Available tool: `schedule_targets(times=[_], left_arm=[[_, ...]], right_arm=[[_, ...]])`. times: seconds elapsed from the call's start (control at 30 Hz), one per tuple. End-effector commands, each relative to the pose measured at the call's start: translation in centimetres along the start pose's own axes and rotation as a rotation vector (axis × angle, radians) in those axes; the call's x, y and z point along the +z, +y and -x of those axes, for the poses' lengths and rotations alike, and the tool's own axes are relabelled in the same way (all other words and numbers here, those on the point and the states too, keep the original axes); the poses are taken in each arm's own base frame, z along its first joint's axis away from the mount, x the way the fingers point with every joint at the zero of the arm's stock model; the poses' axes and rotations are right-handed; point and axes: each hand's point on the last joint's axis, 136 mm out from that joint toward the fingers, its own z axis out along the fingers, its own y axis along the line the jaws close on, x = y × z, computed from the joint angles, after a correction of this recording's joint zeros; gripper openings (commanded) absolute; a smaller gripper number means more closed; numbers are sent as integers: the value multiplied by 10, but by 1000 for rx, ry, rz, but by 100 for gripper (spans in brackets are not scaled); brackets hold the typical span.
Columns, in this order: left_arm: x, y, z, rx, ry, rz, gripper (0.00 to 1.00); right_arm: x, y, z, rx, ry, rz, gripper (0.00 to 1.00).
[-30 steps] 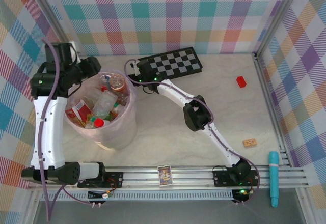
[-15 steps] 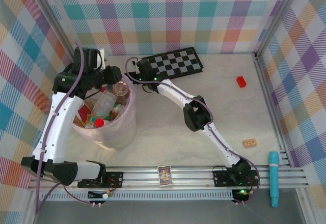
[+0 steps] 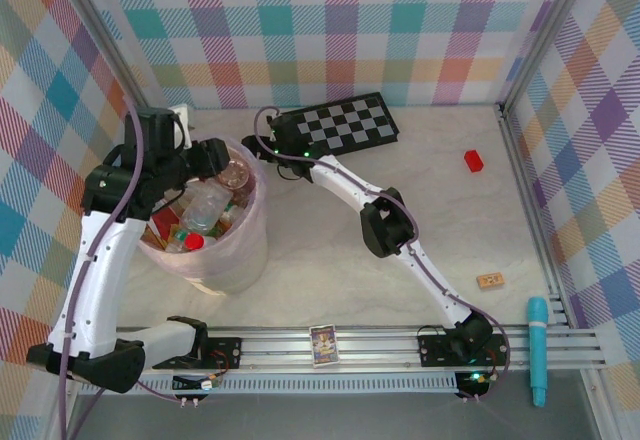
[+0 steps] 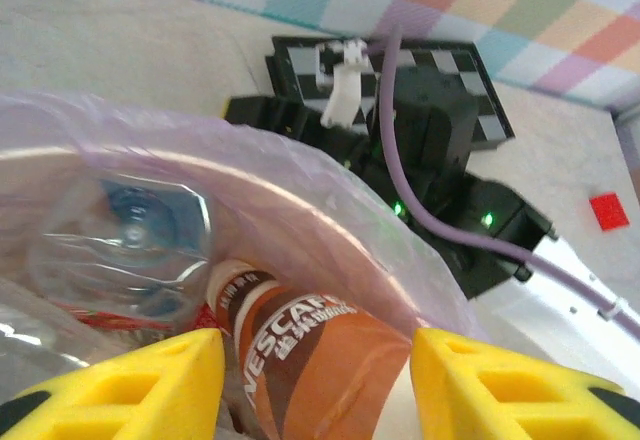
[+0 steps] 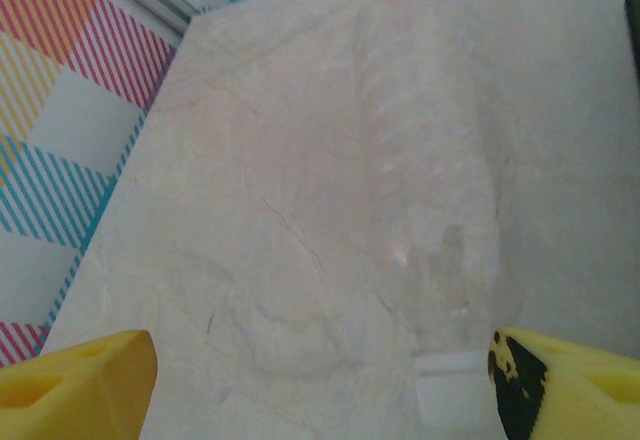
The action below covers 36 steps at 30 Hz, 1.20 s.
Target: Put the plastic bottles in the bin
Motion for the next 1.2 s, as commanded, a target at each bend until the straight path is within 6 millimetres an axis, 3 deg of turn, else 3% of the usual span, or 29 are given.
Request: schedule_targets(times=[0.0,0.13,0.27,0.4,0.53,0.73,1.0,1.17], left_arm=[[-39,27,36,-98,-152,82,55],[-64,67,62,-249,-251,94,60],[-53,115,66,-426,-259,69,64],[-31,146,51,-535,-255,61,67],[-12,152,33,-561,-193,39,69],[7,141,12,-573,-108,-20,67],[42,89,-24,-492,18,-54,64],[70,42,-30,-432,47,-107,60]], right_arm=[[-15,-15,-11,79,103,-29,88],[-70,-4,43,139,90,82,89],[-134,8,82,107,90,156,90],[-199,14,95,52,107,159,90],[-253,12,89,49,152,177,90],[-312,13,67,14,181,164,91],[-360,3,50,53,169,136,91],[-392,-26,45,125,136,62,91]])
